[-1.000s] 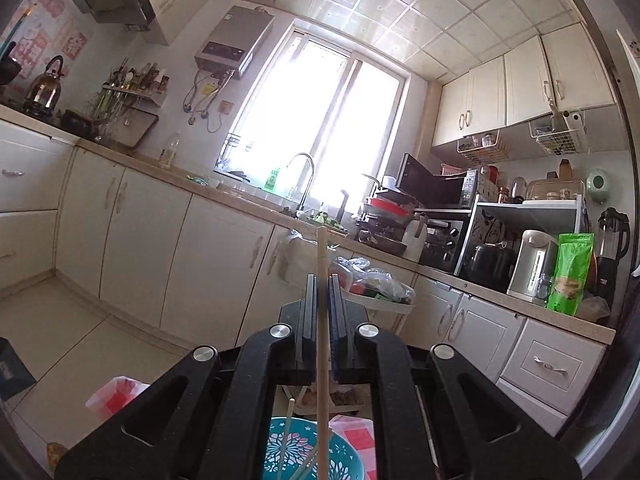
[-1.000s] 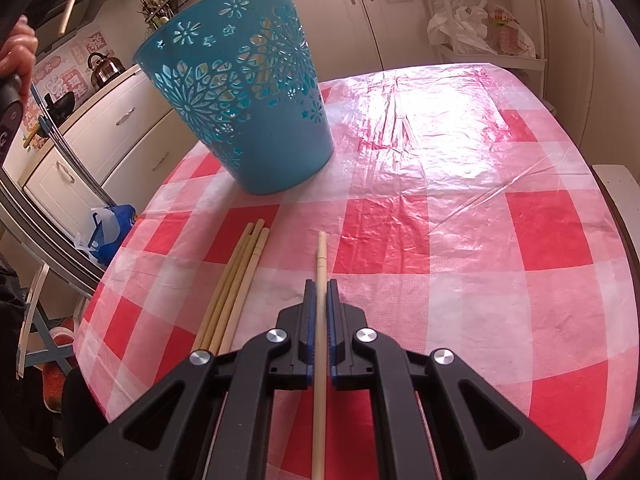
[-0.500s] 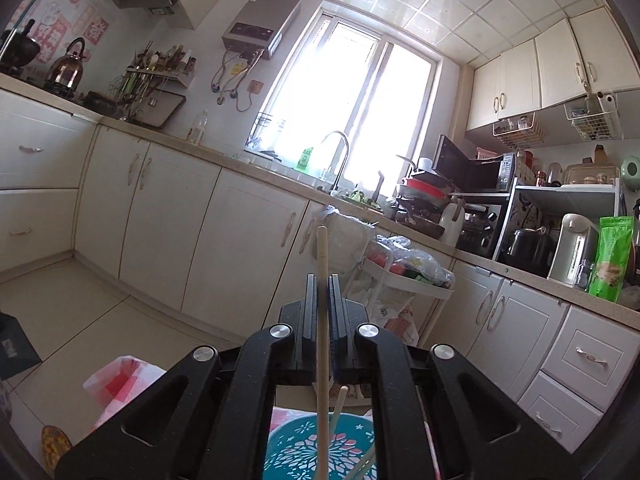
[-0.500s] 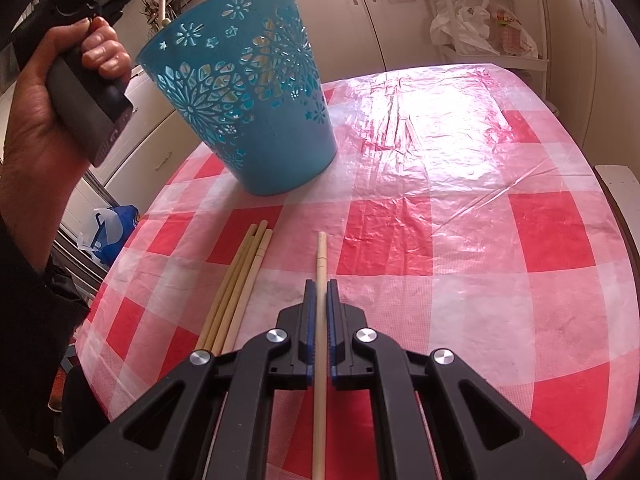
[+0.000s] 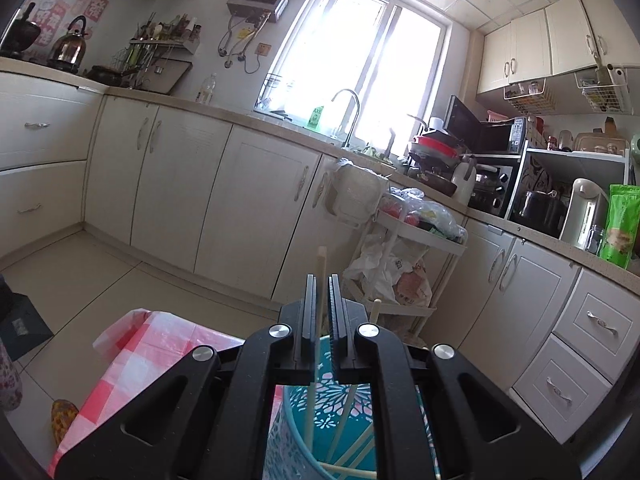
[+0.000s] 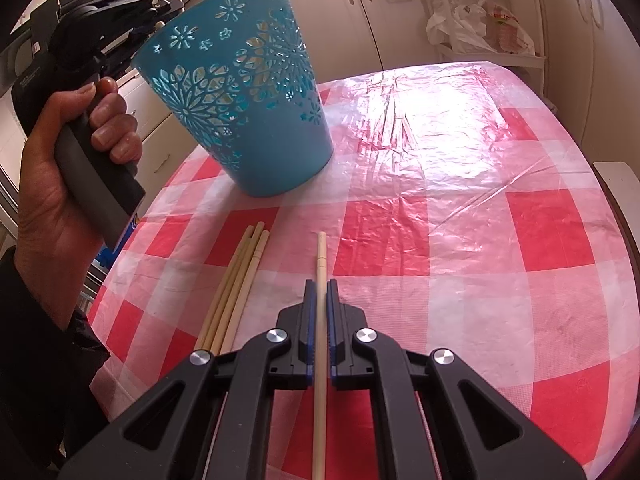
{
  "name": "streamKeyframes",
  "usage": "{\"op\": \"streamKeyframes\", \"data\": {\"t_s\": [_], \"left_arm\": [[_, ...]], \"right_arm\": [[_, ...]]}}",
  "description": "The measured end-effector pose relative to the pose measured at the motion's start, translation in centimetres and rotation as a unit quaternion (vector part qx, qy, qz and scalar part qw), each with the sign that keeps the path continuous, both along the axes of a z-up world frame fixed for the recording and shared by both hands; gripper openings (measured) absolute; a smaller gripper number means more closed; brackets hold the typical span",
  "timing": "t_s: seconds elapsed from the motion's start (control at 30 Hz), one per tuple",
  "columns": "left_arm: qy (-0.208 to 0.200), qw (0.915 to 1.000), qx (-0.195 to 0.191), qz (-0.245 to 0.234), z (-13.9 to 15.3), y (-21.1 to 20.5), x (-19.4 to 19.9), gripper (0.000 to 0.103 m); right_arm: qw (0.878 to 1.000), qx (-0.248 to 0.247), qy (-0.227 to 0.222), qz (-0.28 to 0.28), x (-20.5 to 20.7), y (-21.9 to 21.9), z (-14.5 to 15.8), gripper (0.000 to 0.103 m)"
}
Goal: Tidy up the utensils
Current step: 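Lift the chopstick over the teal bin and open the left gripper, then carry the chopstick over the teal bin and open the right gripper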
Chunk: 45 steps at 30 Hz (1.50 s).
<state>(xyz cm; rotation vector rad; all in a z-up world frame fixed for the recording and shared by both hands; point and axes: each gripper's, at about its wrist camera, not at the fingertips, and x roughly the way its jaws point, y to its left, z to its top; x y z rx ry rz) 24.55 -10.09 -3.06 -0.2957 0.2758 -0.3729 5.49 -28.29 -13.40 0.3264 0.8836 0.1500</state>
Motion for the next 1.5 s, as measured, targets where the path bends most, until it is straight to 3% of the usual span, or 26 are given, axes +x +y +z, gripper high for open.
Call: {"op": "streamKeyframes", "data": {"t_s": [0.27,0.4,0.53,0.77,0.97,1.17,1.3,1.5], "left_arm": [[0.011,0.9998,0.016,-0.01,0.1,1.5,-2.7,0.006],[0.024,0.9994,0.024,-0.007,-0.2,3.5,-5.3,0.014],[0.051,0.9984,0.023,-0.003,-1.4,5.9,-8.2,0.022],[0.098,0.995,0.022,-0.007,-4.2,9.2,-12.9,0.024],[0.125,0.9921,0.003,-0.007,-5.7,11.5,-15.3,0.025],[0.125,0.9919,-0.021,-0.007,-5.4,12.9,-16.6,0.026],[0.116,0.9926,-0.034,-0.011,-4.4,13.5,-17.1,0.027],[0.113,0.9924,-0.049,-0.009,-3.6,14.5,-17.0,0.028]], "right_arm": [[1.0,0.002,-0.002,-0.005,0.0,-0.2,0.0,0.006],[1.0,0.007,-0.019,-0.003,-0.5,-0.4,0.4,0.006],[0.998,0.037,-0.052,-0.001,-1.4,-1.2,1.1,0.006],[0.992,0.097,-0.08,-0.031,-3.1,-1.8,2.4,0.006],[0.974,0.122,-0.188,-0.026,-4.2,0.1,9.8,0.006],[0.947,0.099,-0.306,-0.022,-0.8,2.1,18.8,0.006],[0.933,0.102,-0.345,-0.033,2.3,2.3,22.6,0.006],[0.922,0.074,-0.377,-0.054,4.6,2.4,25.2,0.006]]}}
